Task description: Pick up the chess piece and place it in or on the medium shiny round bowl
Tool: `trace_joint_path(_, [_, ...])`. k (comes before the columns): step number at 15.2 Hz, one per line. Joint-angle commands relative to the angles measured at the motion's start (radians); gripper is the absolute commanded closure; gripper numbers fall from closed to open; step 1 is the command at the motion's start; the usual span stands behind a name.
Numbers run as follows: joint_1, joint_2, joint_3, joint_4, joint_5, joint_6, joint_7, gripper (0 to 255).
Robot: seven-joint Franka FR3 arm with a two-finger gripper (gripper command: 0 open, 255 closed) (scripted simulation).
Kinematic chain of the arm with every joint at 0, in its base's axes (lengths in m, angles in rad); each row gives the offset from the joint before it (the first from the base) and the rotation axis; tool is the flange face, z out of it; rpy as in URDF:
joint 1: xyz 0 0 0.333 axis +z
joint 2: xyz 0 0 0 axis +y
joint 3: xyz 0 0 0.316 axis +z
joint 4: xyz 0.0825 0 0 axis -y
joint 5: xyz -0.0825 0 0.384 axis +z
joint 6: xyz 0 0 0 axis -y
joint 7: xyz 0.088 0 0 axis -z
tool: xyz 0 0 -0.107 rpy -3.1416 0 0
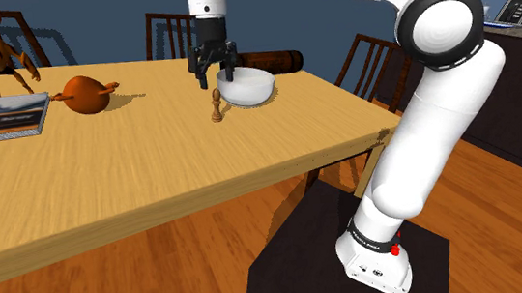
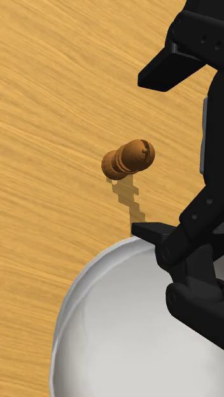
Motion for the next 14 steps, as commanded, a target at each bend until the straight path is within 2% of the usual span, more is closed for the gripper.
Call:
trace_joint_path(1, [0.002, 0.032, 0.002, 0.022, 0.001, 0.007, 0.006, 0])
trace_joint_path(7, [0.003, 0.001, 0.003, -0.102, 0.005, 0.101, 0.002, 0])
trace_joint_path(14, [0.003, 0.001, 0.003, -0.102, 0.005, 0.101, 0.002, 0])
